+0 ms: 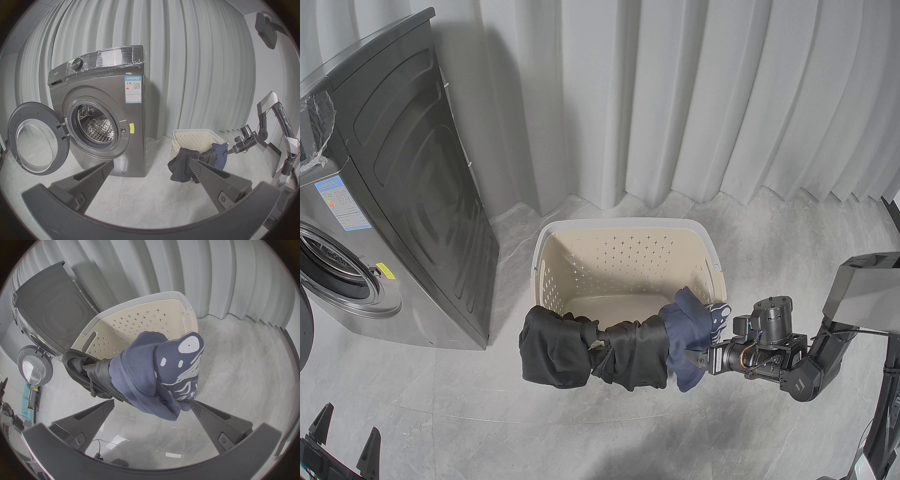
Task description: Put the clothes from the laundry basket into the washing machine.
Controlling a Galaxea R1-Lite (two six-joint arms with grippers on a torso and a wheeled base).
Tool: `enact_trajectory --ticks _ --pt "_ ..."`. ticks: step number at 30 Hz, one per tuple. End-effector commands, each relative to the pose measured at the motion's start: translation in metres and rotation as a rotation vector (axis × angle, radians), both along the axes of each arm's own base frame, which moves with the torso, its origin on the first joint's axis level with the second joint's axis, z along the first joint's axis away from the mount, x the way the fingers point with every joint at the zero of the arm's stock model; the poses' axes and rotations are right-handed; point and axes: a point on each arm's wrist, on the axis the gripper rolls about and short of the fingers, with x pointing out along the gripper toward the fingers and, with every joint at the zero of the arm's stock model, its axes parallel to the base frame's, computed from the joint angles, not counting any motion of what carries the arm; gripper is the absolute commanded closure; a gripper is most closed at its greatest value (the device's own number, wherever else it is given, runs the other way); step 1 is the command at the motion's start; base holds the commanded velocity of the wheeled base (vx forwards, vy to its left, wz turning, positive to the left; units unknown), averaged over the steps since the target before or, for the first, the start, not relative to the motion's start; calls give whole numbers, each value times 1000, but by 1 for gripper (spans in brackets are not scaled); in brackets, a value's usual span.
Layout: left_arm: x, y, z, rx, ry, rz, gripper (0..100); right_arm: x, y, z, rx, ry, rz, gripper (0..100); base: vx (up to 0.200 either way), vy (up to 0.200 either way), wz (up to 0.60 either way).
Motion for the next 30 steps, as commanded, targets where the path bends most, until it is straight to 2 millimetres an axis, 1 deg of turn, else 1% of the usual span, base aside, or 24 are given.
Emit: enact_trajectory --ticks 1,4,13,14,21,23,24,30 --pt "0 0 -5 -1 5 0 0 6 2 0 7 -13 -2 0 0 0 0" --pt "0 0 -5 -1 5 0 0 8 3 1 9 -18 -2 0 0 0 0" --pt "0 0 -5 -1 5 0 0 13 1 -6 11 -23 -13 0 0 0 0" --pt "0 0 -5 -1 5 0 0 14 1 -6 13 -29 -14 100 0 0 0" --pt "0 0 -5 -1 5 0 0 9 0 -7 12 -25 -10 100 0 0 0" --pt "0 0 -5 -1 5 0 0 7 1 -5 14 -29 -4 100 0 0 0" --pt "0 0 -5 -1 5 0 0 5 2 -3 15 -32 -1 100 0 0 0" --pt "0 0 -5 -1 5 0 0 -6 -2 22 39 -82 6 100 0 0 0"
